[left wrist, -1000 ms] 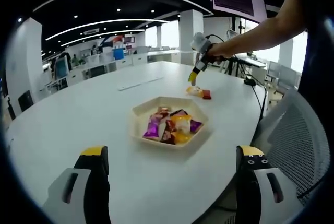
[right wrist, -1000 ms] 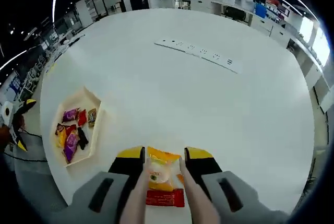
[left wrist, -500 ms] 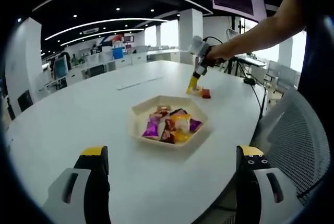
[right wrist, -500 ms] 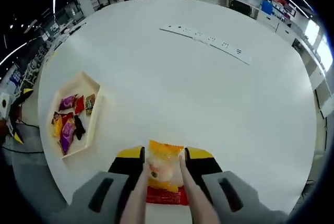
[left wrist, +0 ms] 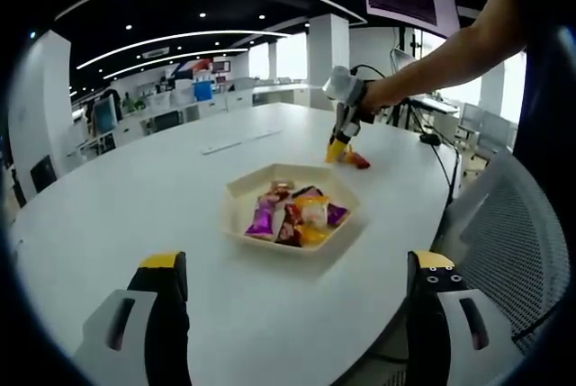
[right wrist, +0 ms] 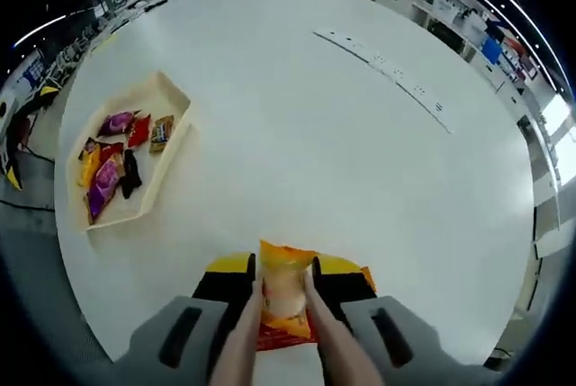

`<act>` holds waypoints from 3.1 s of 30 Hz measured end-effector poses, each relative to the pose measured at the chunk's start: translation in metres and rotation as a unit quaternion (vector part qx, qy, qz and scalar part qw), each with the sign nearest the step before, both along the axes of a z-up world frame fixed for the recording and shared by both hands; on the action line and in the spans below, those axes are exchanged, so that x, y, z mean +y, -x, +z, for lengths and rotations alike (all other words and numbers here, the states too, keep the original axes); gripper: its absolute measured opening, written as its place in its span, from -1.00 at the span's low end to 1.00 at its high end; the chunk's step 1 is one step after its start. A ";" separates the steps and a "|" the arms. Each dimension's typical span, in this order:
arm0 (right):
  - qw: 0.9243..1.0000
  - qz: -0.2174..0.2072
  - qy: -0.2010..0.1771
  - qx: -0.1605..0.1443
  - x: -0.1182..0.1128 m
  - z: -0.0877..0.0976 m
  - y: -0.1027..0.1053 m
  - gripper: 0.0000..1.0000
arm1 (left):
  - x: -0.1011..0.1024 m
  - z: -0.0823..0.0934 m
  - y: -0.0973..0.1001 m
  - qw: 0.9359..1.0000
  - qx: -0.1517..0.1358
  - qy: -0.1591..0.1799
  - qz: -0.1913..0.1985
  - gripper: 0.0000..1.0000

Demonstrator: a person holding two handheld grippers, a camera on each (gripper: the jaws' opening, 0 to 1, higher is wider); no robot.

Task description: Place the target food into the container with the food tongs after gripping and lifting it, then release it inside without dropping or visibly crushing the food.

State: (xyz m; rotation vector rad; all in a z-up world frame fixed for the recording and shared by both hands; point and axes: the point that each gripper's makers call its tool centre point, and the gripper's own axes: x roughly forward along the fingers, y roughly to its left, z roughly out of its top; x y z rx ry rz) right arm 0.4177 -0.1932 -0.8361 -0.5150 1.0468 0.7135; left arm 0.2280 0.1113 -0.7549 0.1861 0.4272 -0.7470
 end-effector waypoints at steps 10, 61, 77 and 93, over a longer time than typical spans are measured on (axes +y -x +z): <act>1.000 0.028 0.008 -0.007 0.006 0.004 0.004 -0.60 | 0.000 0.002 0.000 1.000 -0.002 0.000 0.001 0.96; 0.997 0.061 0.023 -0.031 0.021 0.080 -0.010 -0.56 | -0.002 0.008 0.001 1.000 -0.007 0.018 -0.004 0.99; 0.996 0.083 0.018 -0.030 0.058 0.091 -0.002 -0.56 | -0.004 0.008 0.003 1.000 -0.010 0.016 -0.010 0.99; 0.993 0.116 0.004 -0.030 0.115 0.117 0.016 -0.55 | -0.002 0.008 0.006 1.000 -0.014 0.009 -0.007 0.97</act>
